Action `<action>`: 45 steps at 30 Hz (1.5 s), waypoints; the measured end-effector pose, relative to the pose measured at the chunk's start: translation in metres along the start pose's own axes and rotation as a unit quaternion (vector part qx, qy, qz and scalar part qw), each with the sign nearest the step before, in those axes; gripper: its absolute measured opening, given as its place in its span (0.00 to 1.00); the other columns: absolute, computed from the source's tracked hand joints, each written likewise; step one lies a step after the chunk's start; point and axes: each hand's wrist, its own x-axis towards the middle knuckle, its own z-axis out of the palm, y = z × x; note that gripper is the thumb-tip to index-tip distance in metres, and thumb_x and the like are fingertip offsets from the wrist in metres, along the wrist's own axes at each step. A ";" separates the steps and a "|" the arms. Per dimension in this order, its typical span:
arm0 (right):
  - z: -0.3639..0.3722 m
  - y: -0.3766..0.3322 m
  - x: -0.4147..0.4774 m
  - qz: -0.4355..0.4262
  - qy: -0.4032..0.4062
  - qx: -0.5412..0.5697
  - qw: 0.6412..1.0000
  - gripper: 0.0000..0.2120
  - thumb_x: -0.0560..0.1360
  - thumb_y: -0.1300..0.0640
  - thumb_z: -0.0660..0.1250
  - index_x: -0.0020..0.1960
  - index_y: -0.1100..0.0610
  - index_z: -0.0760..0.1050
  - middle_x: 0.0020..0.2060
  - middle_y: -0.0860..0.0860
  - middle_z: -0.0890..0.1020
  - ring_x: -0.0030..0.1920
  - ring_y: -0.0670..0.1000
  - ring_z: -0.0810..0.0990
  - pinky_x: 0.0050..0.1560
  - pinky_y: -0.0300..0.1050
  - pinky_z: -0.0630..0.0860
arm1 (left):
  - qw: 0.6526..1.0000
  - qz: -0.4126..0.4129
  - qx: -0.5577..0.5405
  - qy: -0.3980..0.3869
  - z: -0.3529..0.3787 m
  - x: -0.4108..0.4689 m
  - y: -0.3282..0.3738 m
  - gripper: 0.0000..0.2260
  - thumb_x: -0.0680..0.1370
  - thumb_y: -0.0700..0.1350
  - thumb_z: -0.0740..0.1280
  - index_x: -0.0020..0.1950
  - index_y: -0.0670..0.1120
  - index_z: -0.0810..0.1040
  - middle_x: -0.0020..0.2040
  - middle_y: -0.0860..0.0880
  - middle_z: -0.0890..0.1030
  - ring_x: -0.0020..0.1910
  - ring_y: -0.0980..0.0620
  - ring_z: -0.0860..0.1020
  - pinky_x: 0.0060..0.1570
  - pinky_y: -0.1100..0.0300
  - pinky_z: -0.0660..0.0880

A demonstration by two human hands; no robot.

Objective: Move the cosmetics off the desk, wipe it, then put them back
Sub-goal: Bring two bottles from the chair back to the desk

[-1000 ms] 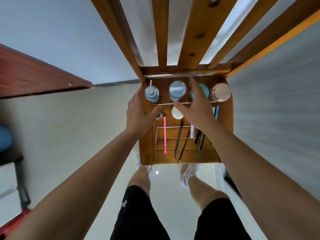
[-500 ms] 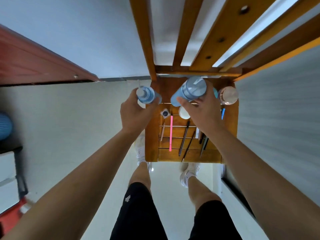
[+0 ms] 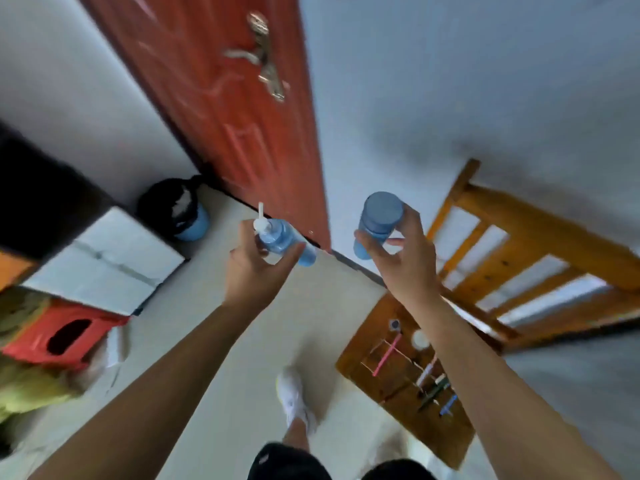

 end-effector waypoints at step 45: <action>0.887 -0.500 0.008 -0.171 -0.439 0.096 0.877 0.32 0.68 0.36 0.75 0.68 0.43 0.70 0.56 0.37 0.80 0.56 0.40 0.81 0.54 0.42 0.81 | 0.864 -0.285 -0.005 0.416 -0.722 0.174 -0.481 0.21 0.69 0.57 0.77 0.58 0.59 0.73 0.48 0.67 0.79 0.49 0.69 0.77 0.49 0.62 0.74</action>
